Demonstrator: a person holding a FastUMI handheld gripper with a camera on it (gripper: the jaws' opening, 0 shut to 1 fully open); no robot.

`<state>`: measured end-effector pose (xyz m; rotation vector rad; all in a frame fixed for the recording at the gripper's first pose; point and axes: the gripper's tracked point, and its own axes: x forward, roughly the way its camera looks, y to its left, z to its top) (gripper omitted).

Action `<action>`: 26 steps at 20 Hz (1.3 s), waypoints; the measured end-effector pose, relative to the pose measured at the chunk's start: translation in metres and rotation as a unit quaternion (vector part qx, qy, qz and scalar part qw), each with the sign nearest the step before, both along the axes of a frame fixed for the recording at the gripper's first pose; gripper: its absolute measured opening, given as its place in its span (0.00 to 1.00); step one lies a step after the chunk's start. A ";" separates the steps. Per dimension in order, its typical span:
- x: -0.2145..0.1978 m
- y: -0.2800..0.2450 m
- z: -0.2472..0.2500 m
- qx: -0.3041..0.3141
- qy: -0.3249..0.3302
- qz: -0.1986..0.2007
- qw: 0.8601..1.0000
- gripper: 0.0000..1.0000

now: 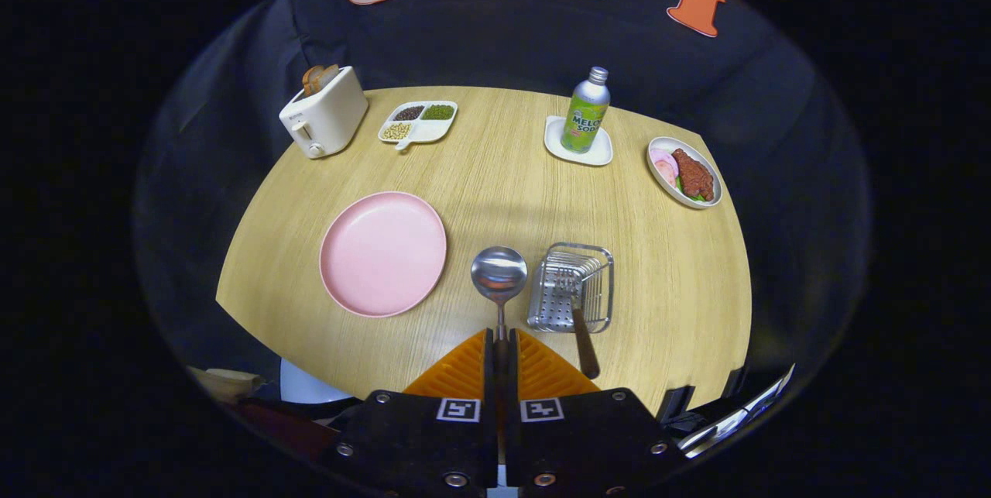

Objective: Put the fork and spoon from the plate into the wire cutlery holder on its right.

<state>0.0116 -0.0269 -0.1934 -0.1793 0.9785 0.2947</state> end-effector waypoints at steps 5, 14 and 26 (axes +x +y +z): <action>0.013 -0.028 -0.001 -0.026 0.038 0.014 0.999 0.04; 0.037 -0.051 -0.029 -0.070 0.120 0.044 0.989 0.05; 0.067 -0.047 -0.045 -0.065 0.147 0.032 0.986 0.12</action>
